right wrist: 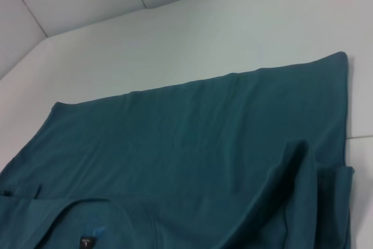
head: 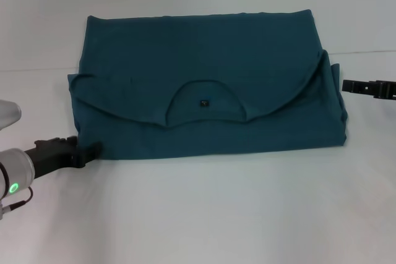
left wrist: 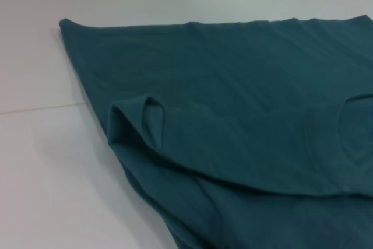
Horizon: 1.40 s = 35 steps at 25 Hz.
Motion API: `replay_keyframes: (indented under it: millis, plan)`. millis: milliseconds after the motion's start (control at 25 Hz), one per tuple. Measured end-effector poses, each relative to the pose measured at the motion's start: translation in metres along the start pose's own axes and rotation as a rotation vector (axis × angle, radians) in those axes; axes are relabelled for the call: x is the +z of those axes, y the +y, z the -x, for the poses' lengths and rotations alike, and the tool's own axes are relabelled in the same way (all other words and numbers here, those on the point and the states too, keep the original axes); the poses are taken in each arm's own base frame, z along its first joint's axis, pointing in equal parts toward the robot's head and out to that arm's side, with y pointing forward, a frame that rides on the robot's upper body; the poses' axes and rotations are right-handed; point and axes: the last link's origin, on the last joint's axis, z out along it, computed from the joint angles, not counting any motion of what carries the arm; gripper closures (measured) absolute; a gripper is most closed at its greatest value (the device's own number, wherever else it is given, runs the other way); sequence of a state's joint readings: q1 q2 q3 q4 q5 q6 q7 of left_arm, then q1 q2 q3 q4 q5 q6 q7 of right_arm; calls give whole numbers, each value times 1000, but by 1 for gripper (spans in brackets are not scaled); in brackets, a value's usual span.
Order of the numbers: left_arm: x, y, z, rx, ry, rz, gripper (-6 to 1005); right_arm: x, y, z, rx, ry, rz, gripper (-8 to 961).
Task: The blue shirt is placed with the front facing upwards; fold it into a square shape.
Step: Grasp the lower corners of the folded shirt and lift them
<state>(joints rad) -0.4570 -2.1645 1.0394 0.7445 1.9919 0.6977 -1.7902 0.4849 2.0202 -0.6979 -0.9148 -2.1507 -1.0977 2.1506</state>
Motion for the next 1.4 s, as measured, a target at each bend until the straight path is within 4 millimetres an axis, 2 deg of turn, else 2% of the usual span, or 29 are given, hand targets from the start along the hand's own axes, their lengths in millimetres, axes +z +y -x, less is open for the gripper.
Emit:
replay_keyframes:
  millis: [280, 480, 600, 800, 1080, 1400]
  plan:
    - [0, 0, 1, -5, -2, 1, 357, -2, -2, 1, -1, 6, -1, 156]
    - [1, 2, 0, 0, -3, 13, 549, -4, -9, 4, 64, 38, -17, 144]
    - [0, 5, -3, 6, 0, 28, 795, -3, -12, 10, 101, 99, -36, 132]
    - [-1, 8, -8, 2, 13, 53, 985, 5, -5, 18, 97, 175, -64, 111]
    - [-3, 9, -13, 4, 23, 72, 992, 23, 11, 17, 64, 276, -55, 103]
    - [-4, 8, -12, -1, 20, 71, 993, 33, 9, 4, 99, 300, -62, 102]
